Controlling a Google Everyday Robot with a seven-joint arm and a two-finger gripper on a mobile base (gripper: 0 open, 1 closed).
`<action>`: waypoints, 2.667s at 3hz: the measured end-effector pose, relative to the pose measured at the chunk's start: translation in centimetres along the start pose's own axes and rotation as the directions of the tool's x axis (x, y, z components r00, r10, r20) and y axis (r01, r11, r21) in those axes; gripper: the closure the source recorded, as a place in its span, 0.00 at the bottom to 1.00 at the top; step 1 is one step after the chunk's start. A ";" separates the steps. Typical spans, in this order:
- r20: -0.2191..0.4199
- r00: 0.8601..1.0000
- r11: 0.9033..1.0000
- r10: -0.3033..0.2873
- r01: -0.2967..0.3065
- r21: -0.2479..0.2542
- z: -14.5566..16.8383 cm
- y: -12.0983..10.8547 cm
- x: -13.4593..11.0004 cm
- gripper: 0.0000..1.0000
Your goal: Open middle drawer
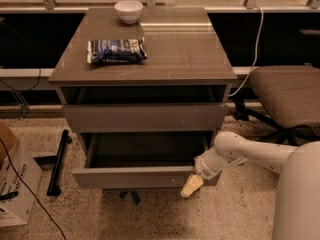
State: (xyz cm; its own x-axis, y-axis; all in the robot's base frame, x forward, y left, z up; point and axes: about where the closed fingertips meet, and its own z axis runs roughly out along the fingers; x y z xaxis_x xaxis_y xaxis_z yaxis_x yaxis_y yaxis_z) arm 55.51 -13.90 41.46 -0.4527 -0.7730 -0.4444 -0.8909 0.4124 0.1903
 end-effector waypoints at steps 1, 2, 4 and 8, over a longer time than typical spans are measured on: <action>-0.021 0.999 0.999 0.029 -0.029 -0.035 0.0 1.1 1.5 0.39; -0.021 0.999 0.999 0.029 -0.030 -0.035 -0.5 1.2 1.2 0.62; -0.028 0.995 0.993 0.098 -0.099 -0.061 -0.9 4.6 4.3 0.69; -0.057 0.984 0.980 0.170 -0.175 -0.097 -1.0 8.4 6.6 0.00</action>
Offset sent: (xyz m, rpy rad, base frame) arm -0.1345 -0.0689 -0.0236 -0.0484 0.2628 -0.2514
